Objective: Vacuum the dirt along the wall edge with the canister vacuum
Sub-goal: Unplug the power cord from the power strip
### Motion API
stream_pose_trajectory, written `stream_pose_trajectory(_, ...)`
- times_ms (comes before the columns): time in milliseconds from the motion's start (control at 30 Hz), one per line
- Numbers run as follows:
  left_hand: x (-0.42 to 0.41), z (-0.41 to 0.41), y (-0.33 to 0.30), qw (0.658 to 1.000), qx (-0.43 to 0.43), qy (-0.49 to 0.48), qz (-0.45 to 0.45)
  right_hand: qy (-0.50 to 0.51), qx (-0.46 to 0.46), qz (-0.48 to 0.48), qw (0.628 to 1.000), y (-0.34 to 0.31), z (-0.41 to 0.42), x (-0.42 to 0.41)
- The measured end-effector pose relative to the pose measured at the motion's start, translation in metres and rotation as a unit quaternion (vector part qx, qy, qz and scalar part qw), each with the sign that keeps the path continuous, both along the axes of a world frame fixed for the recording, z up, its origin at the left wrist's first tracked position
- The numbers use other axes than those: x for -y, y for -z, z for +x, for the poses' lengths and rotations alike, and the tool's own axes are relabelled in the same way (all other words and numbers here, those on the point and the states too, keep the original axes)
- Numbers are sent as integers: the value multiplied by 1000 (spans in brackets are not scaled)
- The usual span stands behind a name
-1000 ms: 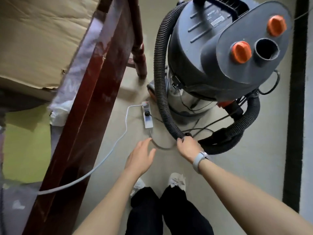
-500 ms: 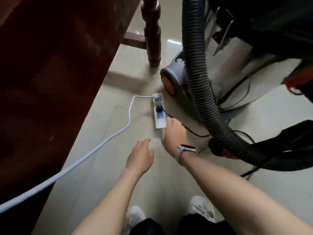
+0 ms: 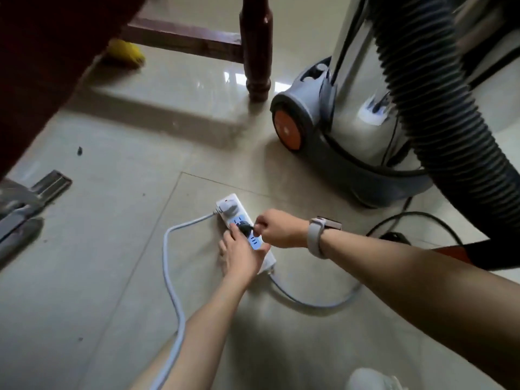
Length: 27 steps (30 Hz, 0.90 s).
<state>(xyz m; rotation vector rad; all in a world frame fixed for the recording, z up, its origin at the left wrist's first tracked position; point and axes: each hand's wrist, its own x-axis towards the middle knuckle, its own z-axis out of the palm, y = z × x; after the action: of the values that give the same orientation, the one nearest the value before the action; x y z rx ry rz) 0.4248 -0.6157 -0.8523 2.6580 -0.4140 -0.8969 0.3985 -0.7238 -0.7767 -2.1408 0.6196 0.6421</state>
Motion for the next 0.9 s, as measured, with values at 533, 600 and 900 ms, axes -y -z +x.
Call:
stream_pose_trajectory(533, 10, 3, 13, 997, 29, 36, 56, 2, -3, -95, 995, -12, -5, 8)
stream_pose_trajectory(600, 14, 6, 12, 995, 28, 56, 72, 6, 18, -92, 996, -22, -5, 13)
stream_pose_trajectory(900, 19, 9, -14, 993, 26, 103, 55, 251, 81, -38, 964, -31, -11, 28)
